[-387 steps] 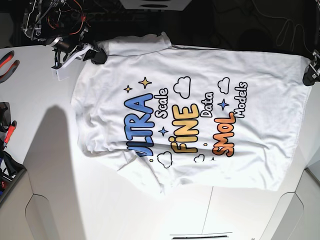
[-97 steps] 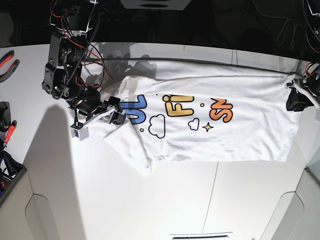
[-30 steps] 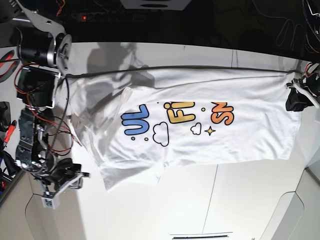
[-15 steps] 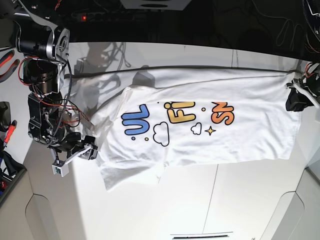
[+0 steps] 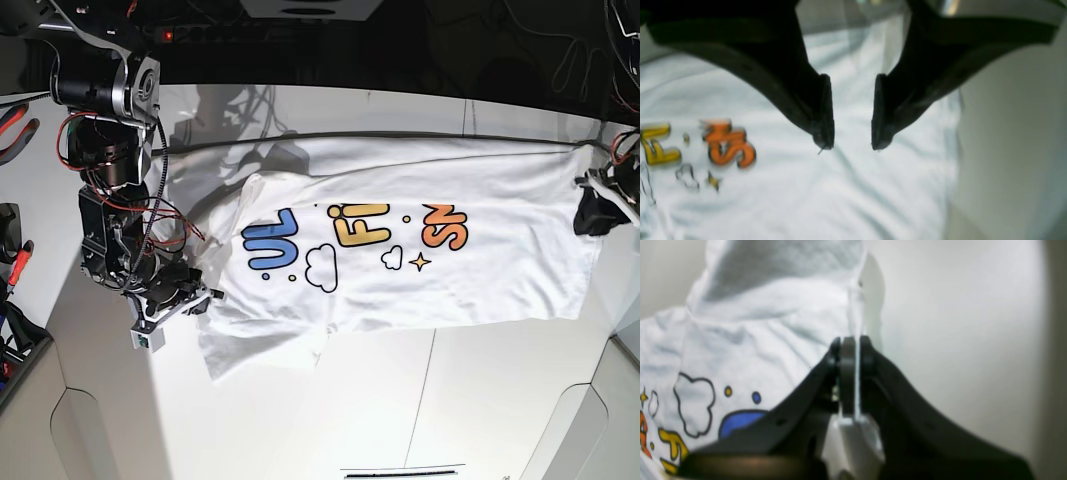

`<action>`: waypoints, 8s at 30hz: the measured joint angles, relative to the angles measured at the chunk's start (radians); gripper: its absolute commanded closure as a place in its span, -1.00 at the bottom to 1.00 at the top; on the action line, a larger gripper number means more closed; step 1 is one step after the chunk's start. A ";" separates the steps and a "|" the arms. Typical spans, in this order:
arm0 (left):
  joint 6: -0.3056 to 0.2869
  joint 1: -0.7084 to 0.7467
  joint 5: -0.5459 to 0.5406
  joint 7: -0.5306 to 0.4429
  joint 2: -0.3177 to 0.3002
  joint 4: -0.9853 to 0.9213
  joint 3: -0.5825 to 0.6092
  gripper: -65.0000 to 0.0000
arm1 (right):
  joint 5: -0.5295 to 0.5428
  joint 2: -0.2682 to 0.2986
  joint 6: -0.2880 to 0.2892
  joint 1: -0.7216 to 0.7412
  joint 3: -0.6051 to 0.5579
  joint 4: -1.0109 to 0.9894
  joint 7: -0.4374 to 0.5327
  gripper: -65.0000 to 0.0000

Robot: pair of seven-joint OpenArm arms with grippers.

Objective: Layout the t-shirt on the table in an organized manner, then fold the t-shirt properly
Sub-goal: 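Move the right gripper along the shirt side to grasp the hem corner, then lower the left gripper and grasp the shirt side opposite the right gripper, then lift the shirt side with both grippers and fold it lengthwise over the print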

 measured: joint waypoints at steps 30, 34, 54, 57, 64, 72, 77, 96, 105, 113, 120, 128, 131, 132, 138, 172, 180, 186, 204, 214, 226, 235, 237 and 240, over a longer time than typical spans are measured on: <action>0.285 -0.778 0.315 -0.392 -0.004 -1.070 0.531 0.10 | 0.198 0.166 0.153 -0.175 0.001 0.089 -0.073 1.00; 0.309 -0.783 0.319 -0.404 -0.001 -1.078 0.531 0.44 | 0.207 0.166 0.153 -0.175 0.001 0.089 -0.073 1.00; 0.327 -0.777 0.467 -0.497 -0.027 -1.051 0.531 0.32 | 0.228 0.166 0.131 -0.184 0.001 0.173 -0.149 1.00; 0.344 -0.758 0.462 -0.499 -0.026 -1.050 0.531 0.32 | 0.228 0.166 0.132 -0.184 0.001 0.174 -0.150 1.00; 0.330 -0.723 0.314 -0.509 -0.003 -1.049 0.531 0.32 | 0.228 0.164 0.132 -0.185 0.001 0.174 -0.152 1.00; 0.326 -0.723 0.233 -0.511 0.019 -1.047 0.531 0.32 | 0.228 0.163 0.132 -0.186 0.001 0.175 -0.153 1.00; 0.319 -0.731 0.211 -0.504 0.011 -1.023 0.531 0.32 | 0.228 0.163 0.132 -0.186 0.001 0.175 -0.153 1.00; 0.333 -0.731 0.351 -0.517 0.050 -1.006 0.531 0.32 | 0.228 0.164 0.132 -0.186 0.001 0.176 -0.153 1.00; 0.325 -0.742 0.325 -0.584 0.049 -1.112 0.531 0.32 | 0.228 0.163 0.132 -0.186 0.001 0.176 -0.153 1.00; 0.303 -0.719 0.275 -0.579 0.070 -1.117 0.529 0.56 | 0.228 0.163 0.132 -0.187 0.001 0.176 -0.153 1.00; 0.304 -0.714 0.272 -0.578 0.082 -1.108 0.529 1.00 | 0.228 0.163 0.132 -0.187 0.001 0.176 -0.156 1.00; 0.270 -0.708 0.273 -0.545 0.086 -1.072 0.529 1.00 | 0.275 0.164 0.131 -0.189 0.001 0.176 -0.160 1.00; 0.268 -0.705 0.275 -0.519 0.087 -1.049 0.529 1.00 | 0.285 0.164 0.131 -0.192 0.001 0.176 -0.160 1.00; 0.265 -0.705 0.279 -0.517 0.087 -1.043 0.529 1.00 | 0.284 0.164 0.131 -0.192 0.001 0.176 -0.161 1.00; 0.259 -0.703 0.247 -0.511 0.089 -1.035 0.529 1.00 | 0.285 0.164 0.131 -0.192 0.001 0.176 -0.164 1.00; -0.078 -0.686 -0.173 -0.090 -0.045 -0.966 0.268 1.00 | 0.353 0.163 0.169 -0.274 0.000 0.592 -0.358 1.00; -0.078 -0.592 -0.305 -0.011 -0.095 -0.883 0.266 1.00 | 0.351 0.163 0.170 -0.369 0.025 0.673 -0.358 1.00; -0.081 -0.467 -0.318 -0.005 -0.095 -0.681 0.243 1.00 | 0.347 0.163 0.173 -0.379 0.116 0.674 -0.363 1.00; -0.082 -0.262 -0.426 0.133 -0.094 -0.528 0.044 1.00 | 0.439 0.163 0.177 -0.538 0.173 0.880 -0.428 1.00; -0.082 -0.200 -0.424 0.188 -0.094 -0.528 0.044 1.00 | 0.349 0.163 0.177 -0.668 0.173 0.901 -0.452 1.00; -0.082 -0.190 -0.423 0.189 -0.097 -0.528 0.044 0.38 | 0.332 0.163 0.153 -0.663 0.174 0.832 -0.475 0.22; -0.082 -0.193 -0.489 0.208 -0.108 -0.505 -0.113 0.38 | 0.362 0.166 0.152 -0.655 0.235 1.145 -0.435 0.22; -0.082 -0.193 -0.489 0.208 -0.108 -0.503 -0.115 0.38 | 0.345 0.154 0.153 -0.636 0.235 1.140 -0.429 0.22; -0.082 -0.193 -0.488 0.208 -0.101 -0.503 -0.115 0.38 | 0.314 0.113 0.154 -0.582 0.230 1.077 -0.385 0.11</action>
